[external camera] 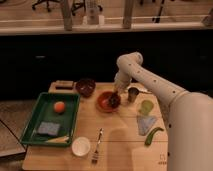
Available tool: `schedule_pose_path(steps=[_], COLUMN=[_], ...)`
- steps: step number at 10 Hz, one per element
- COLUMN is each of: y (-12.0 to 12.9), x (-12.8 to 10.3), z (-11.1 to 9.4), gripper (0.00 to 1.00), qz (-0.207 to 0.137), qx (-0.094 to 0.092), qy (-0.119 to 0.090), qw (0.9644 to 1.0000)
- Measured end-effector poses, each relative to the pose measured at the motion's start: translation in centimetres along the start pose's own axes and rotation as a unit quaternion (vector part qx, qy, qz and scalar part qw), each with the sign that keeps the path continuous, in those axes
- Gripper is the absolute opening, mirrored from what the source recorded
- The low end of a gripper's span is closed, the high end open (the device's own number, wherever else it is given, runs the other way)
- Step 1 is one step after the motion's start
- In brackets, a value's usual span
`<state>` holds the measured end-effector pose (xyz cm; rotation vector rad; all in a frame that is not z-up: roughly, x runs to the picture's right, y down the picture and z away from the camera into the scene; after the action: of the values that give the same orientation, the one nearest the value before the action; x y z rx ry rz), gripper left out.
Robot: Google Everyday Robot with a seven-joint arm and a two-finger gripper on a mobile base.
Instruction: Place grapes in red bowl
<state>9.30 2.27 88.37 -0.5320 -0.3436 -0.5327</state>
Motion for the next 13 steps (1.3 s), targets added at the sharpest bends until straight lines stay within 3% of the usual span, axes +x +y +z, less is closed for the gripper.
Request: schedule_pose_path(steps=[1, 2, 8, 9, 13], y=[0.01, 0.03, -0.29, -0.35, -0.62], x=[0.03, 0.01, -0.48, -0.49, -0.08], z=[-0.02, -0.03, -0.3, -0.3, -0.2], gripper=[0.08, 0.16, 0.75, 0.8, 0.8], qz=[0.0, 0.0, -0.01, -0.011, -0.013], qx=[0.0, 0.0, -0.002, -0.003, -0.011], qy=[0.0, 0.002, 0.005, 0.005, 0.003], qw=[1.0, 1.0, 0.9999, 0.9999, 0.9998])
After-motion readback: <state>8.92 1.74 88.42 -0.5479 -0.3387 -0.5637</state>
